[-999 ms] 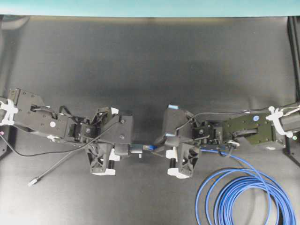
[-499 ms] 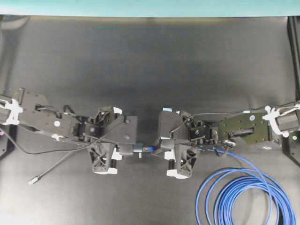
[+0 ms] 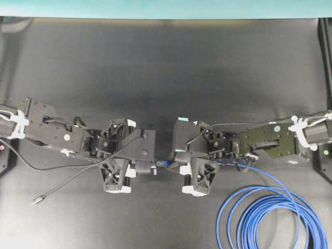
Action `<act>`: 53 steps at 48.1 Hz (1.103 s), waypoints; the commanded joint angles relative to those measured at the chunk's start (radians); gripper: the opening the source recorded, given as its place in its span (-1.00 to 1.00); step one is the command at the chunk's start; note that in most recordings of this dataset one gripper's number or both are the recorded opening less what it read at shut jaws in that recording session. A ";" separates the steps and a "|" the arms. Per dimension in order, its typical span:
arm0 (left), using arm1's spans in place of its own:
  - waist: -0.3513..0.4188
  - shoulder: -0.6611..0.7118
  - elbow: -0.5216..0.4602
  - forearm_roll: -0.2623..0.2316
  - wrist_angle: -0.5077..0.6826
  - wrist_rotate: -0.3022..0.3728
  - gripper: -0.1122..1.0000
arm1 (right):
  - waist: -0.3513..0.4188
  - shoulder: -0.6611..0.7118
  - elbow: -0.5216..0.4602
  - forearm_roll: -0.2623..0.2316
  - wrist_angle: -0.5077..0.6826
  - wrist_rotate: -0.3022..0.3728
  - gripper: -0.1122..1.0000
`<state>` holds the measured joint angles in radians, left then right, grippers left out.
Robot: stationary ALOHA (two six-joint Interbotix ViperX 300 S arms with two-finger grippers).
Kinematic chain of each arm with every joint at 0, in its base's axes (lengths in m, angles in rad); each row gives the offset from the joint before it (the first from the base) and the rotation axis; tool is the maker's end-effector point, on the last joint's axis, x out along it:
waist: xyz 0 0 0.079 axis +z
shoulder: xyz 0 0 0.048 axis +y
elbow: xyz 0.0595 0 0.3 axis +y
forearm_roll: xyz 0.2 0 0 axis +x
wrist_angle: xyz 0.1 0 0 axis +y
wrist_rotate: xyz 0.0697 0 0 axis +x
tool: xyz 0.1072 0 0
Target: Insert the LAN cable into the hub.
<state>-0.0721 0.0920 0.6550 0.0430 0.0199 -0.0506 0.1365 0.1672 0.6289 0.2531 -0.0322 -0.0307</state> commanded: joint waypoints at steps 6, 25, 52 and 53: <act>0.009 0.002 -0.044 0.002 0.029 0.006 -0.29 | -0.006 0.020 -0.057 -0.002 0.084 -0.009 -0.56; 0.008 0.037 -0.101 0.003 0.130 0.006 -0.29 | -0.021 0.032 -0.077 -0.002 0.100 -0.005 -0.56; 0.008 -0.023 0.031 0.003 -0.057 -0.006 -0.29 | 0.002 -0.012 0.021 0.003 -0.018 0.005 -0.56; 0.006 -0.025 0.032 0.003 -0.060 -0.006 -0.29 | 0.002 -0.014 0.029 0.003 -0.034 0.006 -0.56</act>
<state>-0.0614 0.0982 0.6780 0.0430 -0.0153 -0.0537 0.1227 0.1749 0.6397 0.2516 -0.0138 -0.0322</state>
